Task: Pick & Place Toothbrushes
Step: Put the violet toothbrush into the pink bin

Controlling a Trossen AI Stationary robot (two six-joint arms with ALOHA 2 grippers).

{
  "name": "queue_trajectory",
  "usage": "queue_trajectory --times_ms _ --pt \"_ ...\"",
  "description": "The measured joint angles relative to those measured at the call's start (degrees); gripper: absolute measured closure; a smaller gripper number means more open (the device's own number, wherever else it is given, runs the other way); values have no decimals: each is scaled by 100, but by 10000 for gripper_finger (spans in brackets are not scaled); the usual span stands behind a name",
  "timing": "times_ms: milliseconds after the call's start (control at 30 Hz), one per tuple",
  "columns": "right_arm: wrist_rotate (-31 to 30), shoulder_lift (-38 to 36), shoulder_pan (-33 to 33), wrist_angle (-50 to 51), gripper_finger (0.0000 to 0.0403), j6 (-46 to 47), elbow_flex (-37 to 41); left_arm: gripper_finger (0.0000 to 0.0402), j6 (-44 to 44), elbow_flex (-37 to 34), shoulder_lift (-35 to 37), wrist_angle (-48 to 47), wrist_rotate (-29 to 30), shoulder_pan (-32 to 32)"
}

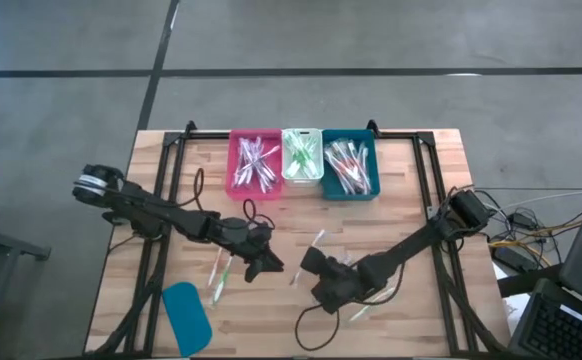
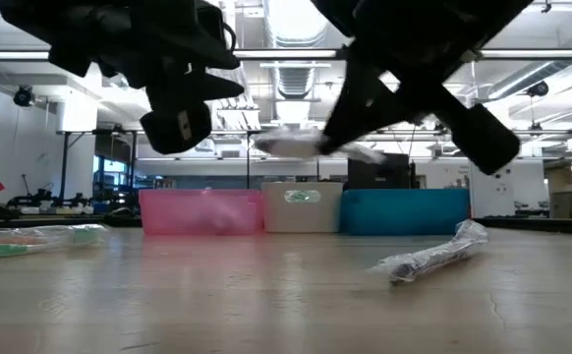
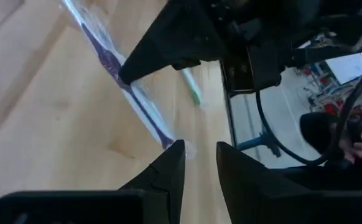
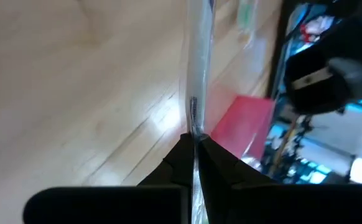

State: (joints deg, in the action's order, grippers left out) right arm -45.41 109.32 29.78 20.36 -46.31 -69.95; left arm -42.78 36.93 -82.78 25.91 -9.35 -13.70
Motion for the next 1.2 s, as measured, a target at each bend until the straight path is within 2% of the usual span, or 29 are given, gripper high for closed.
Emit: queue_trajectory --times_ms 300,733,833,1067,1200 --pt "-561 2 35 -1335 394 -1679 0 305 -504 98 -18 -1 8 30" --pt "-679 2 61 -1632 394 -2183 0 303 -728 155 -18 -290 -213 183" --pt "-717 2 56 -1686 394 -2321 0 286 -720 160 -18 -295 -228 204" --pt "-745 2 -1 -2004 394 -2616 0 215 -790 280 -18 -290 -213 209" --pt "-754 2 -133 -2439 394 -3073 0 204 -792 346 -18 -282 -210 209"
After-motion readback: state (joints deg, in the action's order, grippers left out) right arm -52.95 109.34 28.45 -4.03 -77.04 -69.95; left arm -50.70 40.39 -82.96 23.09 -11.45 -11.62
